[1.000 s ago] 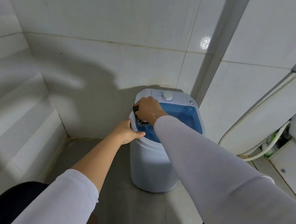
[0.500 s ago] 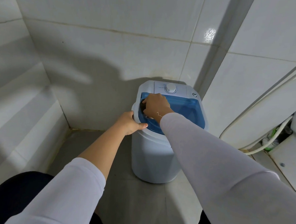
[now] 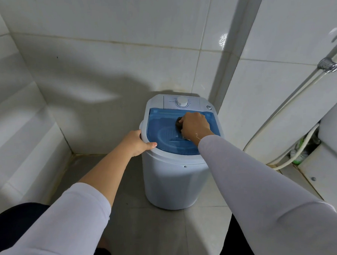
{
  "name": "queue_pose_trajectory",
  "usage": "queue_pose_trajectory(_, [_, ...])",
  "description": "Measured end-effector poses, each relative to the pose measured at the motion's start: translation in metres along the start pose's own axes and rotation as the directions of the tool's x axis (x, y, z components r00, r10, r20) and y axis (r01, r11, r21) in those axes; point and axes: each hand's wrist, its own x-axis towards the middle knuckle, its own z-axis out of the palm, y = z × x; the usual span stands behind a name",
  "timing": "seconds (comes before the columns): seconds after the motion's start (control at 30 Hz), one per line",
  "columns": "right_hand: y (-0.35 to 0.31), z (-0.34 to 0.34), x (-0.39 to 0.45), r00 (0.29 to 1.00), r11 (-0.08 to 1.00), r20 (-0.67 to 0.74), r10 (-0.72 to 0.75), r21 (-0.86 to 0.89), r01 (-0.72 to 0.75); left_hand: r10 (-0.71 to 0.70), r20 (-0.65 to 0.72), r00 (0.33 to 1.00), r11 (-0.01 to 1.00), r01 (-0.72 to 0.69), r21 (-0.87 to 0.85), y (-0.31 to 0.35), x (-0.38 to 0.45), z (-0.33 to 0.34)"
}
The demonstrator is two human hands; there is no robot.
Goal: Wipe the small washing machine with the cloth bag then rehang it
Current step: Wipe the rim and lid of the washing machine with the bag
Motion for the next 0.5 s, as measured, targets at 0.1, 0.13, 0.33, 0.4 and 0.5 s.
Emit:
queue_pose_trajectory(0.1, [0.018,-0.002,-0.002,0.999,0.999,-0.006,0.045,0.024,-0.045,-0.005,-0.001,1.0,1.0,0.005,0.005,0.002,-0.001,0.001])
queue_pose_trajectory(0.13, [0.024,-0.003,-0.003,0.998,0.998,-0.011,0.059,0.037,-0.058,-0.005,-0.001,1.0,1.0,0.005,0.011,0.002,-0.002,0.001])
queue_pose_trajectory(0.33, [0.054,-0.009,-0.007,0.993,0.99,0.001,0.118,0.08,-0.118,-0.015,-0.002,1.0,0.999,0.015,0.031,0.003,-0.003,0.001])
queue_pose_trajectory(0.4, [0.061,-0.01,-0.009,0.99,0.986,0.001,0.14,0.086,-0.14,-0.017,-0.003,1.0,0.999,0.017,0.044,0.003,-0.003,0.002])
queue_pose_trajectory(0.5, [0.071,-0.01,-0.012,0.987,0.98,0.007,0.161,0.121,-0.161,-0.018,-0.007,1.0,0.998,0.019,0.067,0.004,-0.004,0.002])
